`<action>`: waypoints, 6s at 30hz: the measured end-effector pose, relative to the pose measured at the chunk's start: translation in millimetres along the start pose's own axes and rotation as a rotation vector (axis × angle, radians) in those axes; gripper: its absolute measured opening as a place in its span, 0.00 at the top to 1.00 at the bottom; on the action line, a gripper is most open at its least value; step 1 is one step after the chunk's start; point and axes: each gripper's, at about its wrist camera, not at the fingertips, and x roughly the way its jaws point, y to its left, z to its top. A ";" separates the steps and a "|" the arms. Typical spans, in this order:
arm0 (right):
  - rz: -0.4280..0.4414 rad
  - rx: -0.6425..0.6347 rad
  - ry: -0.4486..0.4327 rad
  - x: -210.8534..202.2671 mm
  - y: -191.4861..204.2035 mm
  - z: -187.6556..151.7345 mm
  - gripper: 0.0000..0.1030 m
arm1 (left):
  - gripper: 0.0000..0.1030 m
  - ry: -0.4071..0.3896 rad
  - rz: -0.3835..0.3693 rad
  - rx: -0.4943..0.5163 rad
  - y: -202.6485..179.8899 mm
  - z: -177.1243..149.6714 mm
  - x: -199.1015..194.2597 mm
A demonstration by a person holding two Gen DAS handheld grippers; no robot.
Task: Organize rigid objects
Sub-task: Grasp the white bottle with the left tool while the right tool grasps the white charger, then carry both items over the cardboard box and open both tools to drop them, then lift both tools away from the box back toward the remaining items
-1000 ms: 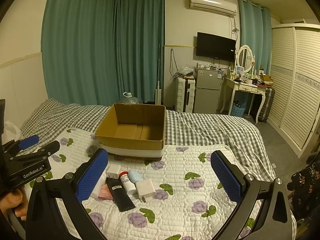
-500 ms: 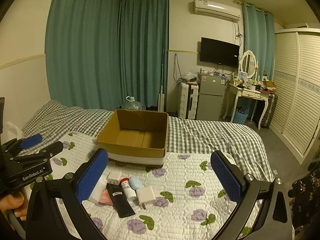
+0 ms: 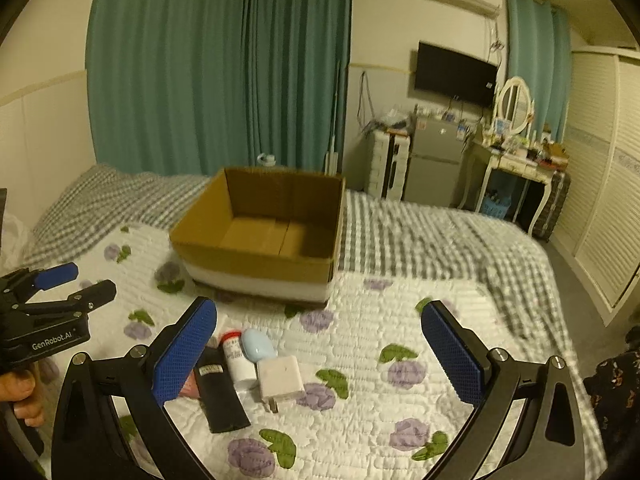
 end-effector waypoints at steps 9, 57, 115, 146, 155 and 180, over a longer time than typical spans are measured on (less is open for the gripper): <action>0.029 0.002 0.147 62.2 -4.6 -32.4 0.01 | 0.27 0.134 -0.028 -0.008 -10.8 -22.6 54.6; 0.159 0.027 0.295 100.5 18.3 -79.7 0.51 | 0.57 0.062 -0.068 -0.016 1.7 -33.6 28.5; 0.153 -0.132 0.096 220.7 18.2 99.0 0.51 | 0.57 -0.001 -0.229 0.052 -33.5 157.1 151.3; 0.056 -0.062 -0.028 135.0 -5.0 126.9 0.42 | 0.45 -0.126 -0.169 0.022 -24.3 192.2 54.9; 0.064 -0.040 -0.182 19.9 -6.7 156.4 0.29 | 0.37 -0.304 -0.128 0.029 -16.3 202.5 -61.3; 0.087 -0.068 -0.322 -115.1 21.5 129.5 0.03 | 0.33 -0.432 -0.080 -0.004 -1.2 146.4 -160.6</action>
